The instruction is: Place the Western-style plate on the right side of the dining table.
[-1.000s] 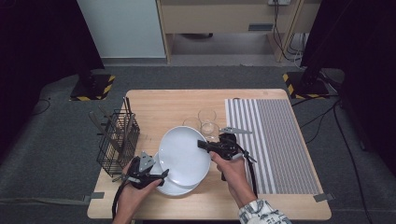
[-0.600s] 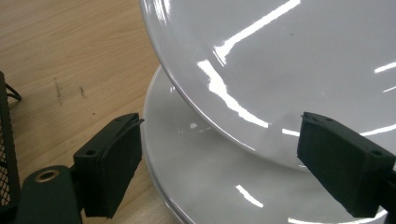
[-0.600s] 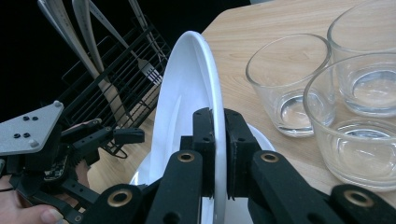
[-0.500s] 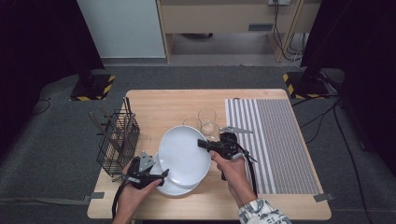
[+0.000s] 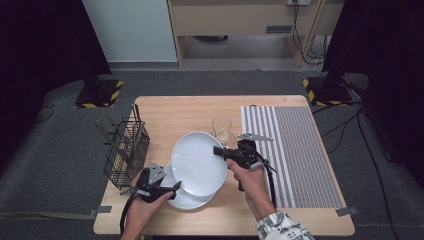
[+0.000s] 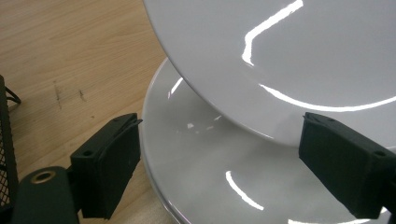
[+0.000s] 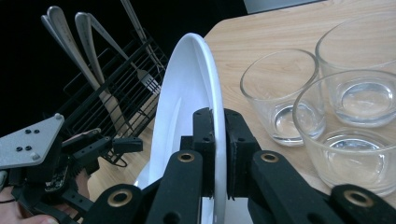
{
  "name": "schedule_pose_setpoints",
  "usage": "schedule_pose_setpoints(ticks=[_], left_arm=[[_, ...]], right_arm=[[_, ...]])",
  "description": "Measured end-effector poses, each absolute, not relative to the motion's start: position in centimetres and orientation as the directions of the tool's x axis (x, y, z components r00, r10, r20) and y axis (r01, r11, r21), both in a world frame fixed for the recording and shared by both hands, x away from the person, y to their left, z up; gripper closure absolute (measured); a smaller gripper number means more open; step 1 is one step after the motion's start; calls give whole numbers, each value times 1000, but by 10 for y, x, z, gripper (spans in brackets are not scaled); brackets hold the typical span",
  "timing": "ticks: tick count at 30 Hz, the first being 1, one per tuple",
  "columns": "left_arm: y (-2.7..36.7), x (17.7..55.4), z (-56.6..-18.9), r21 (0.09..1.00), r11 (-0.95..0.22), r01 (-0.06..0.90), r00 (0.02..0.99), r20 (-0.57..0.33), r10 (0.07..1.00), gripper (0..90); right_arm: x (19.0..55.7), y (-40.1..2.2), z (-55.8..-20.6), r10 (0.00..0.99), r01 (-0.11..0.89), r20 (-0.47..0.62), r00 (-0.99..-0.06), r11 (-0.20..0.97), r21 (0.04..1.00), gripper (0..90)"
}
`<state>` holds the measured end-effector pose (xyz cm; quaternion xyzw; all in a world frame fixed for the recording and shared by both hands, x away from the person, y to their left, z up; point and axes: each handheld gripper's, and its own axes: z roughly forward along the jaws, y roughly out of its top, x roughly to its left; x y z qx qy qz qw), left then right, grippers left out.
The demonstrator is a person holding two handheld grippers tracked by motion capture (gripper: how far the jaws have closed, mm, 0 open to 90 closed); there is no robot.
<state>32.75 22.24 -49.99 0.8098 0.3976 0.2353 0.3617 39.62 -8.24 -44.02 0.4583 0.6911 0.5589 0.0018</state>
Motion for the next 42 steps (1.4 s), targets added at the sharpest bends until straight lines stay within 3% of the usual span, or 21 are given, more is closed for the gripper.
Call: schedule_pose_setpoints(ticks=[13,42], left_arm=[[222,325,-494,801,-402,443,587,80,806,39],[215,325,-490,814,-398,424,625,55,779,35]], right_arm=[[402,-87,-428,632,627,523,-572,-75,776,855],[426,-94,-397,649,612,518,-557,-100,785,855]])
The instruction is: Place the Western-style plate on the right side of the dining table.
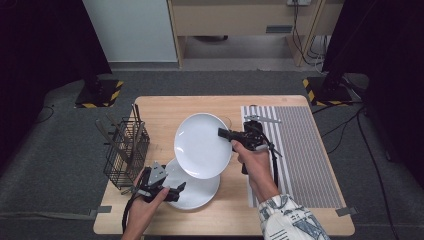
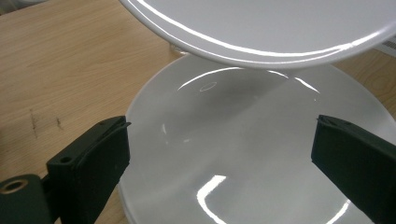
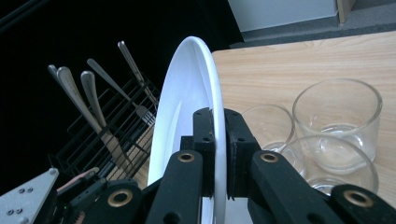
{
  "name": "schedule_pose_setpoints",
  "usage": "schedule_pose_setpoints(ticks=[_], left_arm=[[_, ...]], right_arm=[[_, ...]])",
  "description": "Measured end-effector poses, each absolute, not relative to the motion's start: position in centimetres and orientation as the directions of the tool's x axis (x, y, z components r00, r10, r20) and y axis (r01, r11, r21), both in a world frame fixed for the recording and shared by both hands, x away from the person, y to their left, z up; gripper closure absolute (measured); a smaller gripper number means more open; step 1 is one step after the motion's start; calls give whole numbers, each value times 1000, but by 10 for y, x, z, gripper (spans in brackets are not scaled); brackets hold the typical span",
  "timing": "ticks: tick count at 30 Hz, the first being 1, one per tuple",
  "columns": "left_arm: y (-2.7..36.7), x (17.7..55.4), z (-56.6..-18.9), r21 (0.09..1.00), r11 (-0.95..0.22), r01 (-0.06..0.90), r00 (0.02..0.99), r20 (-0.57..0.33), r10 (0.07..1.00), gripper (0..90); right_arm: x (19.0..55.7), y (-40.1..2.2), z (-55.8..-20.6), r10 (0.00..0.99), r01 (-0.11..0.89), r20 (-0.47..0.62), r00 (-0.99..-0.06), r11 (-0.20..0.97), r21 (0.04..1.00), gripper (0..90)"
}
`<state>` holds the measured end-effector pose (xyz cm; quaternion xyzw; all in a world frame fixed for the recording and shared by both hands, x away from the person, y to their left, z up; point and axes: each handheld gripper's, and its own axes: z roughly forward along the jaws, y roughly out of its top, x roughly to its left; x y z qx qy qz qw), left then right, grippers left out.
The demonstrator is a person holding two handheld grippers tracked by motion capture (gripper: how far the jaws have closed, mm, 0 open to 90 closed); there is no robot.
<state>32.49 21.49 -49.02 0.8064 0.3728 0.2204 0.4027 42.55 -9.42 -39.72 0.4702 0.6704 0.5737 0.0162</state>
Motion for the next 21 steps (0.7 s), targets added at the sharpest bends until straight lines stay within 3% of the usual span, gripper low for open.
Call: schedule_pose_setpoints(ticks=[21], left_arm=[[216,328,-493,811,-377,447,628,16,778,37]], right_arm=[[449,-104,-389,641,610,550,-536,-156,777,856]])
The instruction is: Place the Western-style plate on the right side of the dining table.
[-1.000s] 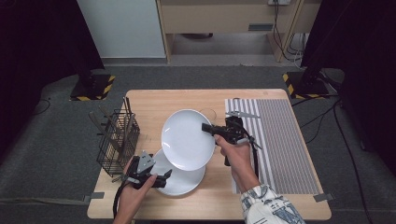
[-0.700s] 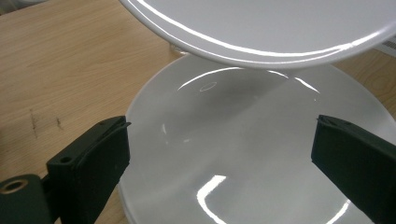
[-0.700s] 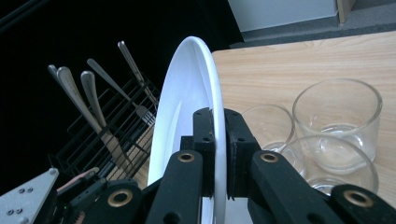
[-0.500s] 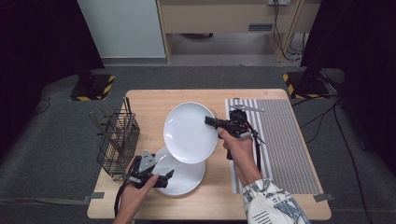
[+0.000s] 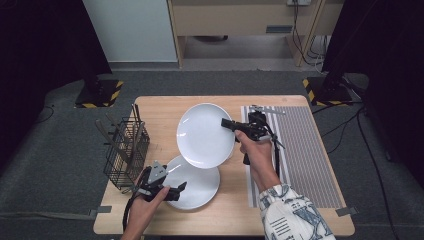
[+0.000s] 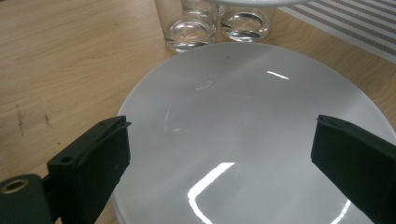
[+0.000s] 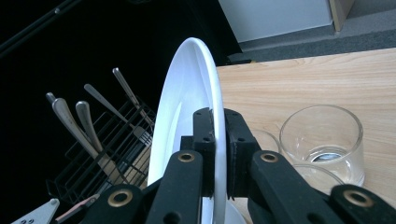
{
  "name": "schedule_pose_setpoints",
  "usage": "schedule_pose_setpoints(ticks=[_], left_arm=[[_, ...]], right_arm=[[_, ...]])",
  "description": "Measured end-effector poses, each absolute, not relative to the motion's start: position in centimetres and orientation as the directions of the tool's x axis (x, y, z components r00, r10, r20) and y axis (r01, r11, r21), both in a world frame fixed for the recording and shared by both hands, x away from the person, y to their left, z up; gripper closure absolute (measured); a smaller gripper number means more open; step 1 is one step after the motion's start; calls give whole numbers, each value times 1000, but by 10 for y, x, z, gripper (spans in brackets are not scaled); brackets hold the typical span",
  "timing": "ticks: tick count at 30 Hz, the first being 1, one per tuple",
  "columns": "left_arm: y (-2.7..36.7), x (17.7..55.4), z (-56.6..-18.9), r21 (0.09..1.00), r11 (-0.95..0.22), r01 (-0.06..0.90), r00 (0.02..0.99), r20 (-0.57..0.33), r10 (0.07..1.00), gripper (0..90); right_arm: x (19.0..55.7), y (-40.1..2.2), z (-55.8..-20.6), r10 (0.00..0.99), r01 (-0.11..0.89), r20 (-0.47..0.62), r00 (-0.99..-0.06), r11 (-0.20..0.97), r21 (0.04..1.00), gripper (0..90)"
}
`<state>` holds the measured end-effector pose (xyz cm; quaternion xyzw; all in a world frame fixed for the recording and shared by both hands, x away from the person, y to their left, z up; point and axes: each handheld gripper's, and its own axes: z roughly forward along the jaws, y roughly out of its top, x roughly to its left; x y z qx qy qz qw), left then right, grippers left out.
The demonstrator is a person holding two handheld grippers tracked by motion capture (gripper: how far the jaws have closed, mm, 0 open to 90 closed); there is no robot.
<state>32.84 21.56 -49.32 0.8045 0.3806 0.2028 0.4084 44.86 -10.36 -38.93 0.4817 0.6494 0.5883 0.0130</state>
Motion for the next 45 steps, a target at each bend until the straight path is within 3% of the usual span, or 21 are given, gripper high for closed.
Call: schedule_pose_setpoints(ticks=[45], left_arm=[[210,328,-497,790,-424,443,637,55,769,38]], right_arm=[[452,-155,-396,620,571,621,-480,-317,758,856]])
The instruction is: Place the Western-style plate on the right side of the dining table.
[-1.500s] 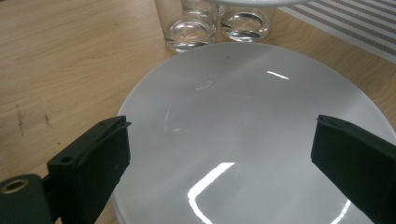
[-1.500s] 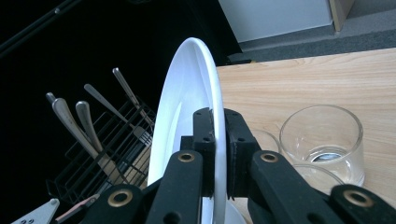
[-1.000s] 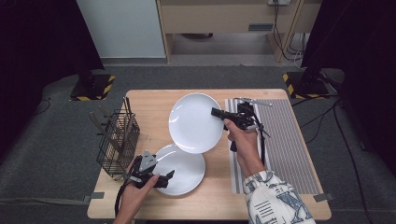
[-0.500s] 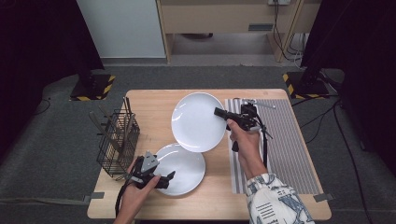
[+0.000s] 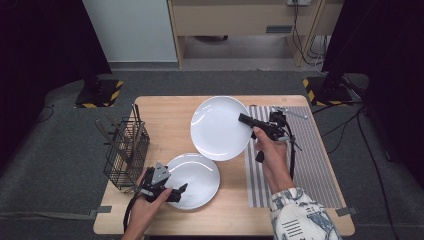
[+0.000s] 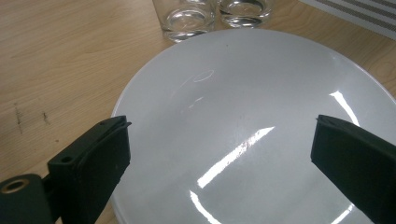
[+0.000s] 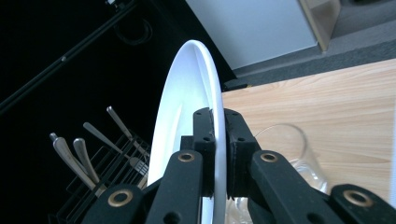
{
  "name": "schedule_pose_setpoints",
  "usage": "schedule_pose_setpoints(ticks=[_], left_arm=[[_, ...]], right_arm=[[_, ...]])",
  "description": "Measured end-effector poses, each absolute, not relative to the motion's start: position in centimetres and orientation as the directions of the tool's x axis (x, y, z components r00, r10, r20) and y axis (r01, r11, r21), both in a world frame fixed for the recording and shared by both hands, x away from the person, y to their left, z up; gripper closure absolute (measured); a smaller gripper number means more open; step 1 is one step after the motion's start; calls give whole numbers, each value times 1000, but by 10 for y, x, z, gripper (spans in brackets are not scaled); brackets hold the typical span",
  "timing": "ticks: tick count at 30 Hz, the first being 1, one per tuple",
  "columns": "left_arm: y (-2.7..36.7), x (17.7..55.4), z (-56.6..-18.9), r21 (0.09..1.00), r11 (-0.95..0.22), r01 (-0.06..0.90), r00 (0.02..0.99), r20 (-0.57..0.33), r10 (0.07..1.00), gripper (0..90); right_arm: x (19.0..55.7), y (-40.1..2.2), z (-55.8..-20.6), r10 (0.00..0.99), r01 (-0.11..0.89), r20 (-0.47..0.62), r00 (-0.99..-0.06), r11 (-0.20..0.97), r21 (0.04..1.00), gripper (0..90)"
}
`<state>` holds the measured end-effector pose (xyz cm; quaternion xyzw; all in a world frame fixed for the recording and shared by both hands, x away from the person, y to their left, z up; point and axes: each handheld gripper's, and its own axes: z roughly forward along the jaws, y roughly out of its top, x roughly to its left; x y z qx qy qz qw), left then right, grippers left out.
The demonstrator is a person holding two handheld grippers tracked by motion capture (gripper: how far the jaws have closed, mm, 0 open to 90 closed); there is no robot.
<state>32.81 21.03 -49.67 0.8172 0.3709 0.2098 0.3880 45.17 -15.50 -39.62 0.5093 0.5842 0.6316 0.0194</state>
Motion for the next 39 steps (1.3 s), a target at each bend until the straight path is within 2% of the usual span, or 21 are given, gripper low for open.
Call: schedule_pose_setpoints(ticks=[19,39], left_arm=[[207,328,-498,783,-436,444,645,59,762,38],[207,329,-499,780,-433,451,644,51,763,39]], right_arm=[[446,-232,-397,660,527,633,-403,-398,751,856],[439,-306,-426,693,504,663,-284,-480,718,857]])
